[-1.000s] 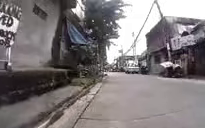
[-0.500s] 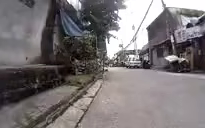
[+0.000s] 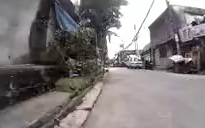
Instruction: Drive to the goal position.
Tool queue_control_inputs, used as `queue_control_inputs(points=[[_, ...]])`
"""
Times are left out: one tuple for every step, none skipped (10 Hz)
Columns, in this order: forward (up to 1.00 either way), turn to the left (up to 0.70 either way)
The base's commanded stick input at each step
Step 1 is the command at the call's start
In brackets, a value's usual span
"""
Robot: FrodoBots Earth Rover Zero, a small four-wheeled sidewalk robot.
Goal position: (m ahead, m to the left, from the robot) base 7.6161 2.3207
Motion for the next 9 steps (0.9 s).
queue_control_inputs(points=[[1.0, 0.0], [1.0, 0.0], [1.0, 0.0], [1.0, 0.0], [1.0, 0.0], [1.0, 0.0], [1.0, 0.0], [1.0, 0.0], [1.0, 0.0]])
